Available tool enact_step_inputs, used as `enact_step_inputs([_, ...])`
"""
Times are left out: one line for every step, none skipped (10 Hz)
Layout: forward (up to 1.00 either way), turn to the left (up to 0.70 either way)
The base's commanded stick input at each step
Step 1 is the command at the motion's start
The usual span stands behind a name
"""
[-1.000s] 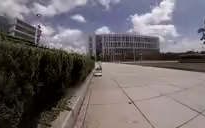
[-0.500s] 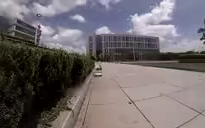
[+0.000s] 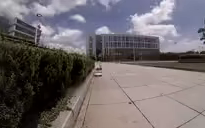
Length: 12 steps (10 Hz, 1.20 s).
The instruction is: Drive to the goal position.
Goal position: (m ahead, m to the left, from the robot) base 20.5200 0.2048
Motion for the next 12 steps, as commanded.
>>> enact_step_inputs([0.02, 0.00])
enact_step_inputs([0.04, 0.00])
enact_step_inputs([0.03, 0.00])
enact_step_inputs([0.00, 0.00])
enact_step_inputs([0.03, 0.00])
enact_step_inputs([0.04, 0.00])
enact_step_inputs([0.04, 0.00])
enact_step_inputs([0.04, 0.00])
enact_step_inputs([0.04, 0.00])
enact_step_inputs([0.04, 0.00])
enact_step_inputs([0.03, 0.00])
enact_step_inputs([0.01, 0.00])
